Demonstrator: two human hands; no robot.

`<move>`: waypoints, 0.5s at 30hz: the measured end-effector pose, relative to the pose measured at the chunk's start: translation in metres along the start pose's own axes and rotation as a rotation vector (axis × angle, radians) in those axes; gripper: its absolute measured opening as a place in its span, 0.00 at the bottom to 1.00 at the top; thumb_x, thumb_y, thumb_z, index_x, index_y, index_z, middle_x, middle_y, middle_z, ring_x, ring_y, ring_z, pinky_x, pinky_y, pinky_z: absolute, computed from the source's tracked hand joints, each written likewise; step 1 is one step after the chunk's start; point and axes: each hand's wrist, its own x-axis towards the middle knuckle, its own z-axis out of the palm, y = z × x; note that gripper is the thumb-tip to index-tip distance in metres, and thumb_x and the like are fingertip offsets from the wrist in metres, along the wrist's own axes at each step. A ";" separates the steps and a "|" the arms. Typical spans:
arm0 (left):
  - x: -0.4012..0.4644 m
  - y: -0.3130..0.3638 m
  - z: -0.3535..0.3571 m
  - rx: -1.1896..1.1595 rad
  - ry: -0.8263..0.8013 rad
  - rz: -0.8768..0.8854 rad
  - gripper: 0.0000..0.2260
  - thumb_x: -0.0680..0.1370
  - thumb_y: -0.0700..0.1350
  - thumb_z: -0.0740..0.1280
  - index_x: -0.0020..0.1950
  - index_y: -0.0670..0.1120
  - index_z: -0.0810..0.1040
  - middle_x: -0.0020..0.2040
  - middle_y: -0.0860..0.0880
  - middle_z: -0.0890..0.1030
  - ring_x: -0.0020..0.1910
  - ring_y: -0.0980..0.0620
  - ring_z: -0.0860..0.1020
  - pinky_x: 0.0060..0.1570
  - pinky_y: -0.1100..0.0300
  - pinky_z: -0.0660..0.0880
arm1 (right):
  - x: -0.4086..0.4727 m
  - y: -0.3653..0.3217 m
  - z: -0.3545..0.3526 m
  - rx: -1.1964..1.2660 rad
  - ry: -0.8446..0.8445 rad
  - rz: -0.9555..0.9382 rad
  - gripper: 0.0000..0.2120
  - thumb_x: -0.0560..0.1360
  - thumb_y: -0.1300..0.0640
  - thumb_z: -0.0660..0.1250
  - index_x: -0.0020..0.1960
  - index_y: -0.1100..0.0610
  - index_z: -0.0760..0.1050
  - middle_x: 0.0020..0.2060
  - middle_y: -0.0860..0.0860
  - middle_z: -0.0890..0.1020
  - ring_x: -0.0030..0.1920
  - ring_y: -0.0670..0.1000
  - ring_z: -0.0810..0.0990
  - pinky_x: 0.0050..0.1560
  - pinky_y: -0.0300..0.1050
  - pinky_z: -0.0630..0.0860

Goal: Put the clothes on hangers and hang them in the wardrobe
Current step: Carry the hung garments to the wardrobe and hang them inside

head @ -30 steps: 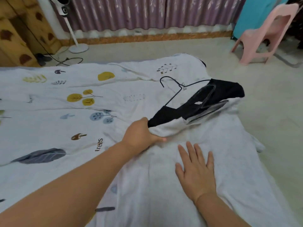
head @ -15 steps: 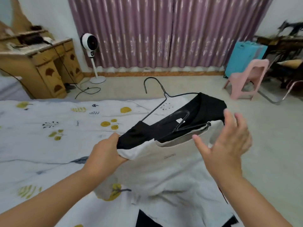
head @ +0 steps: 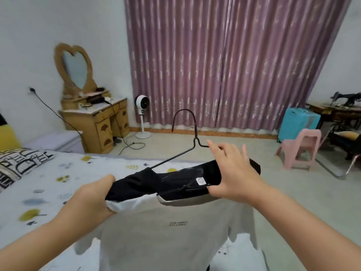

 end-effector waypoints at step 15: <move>-0.190 -0.033 -0.237 0.214 0.079 -0.316 0.27 0.56 0.67 0.59 0.46 0.49 0.69 0.39 0.51 0.77 0.40 0.49 0.76 0.39 0.54 0.75 | -0.052 -0.239 -0.132 -0.154 0.189 -0.377 0.39 0.62 0.42 0.71 0.67 0.58 0.67 0.48 0.52 0.74 0.48 0.56 0.75 0.48 0.49 0.71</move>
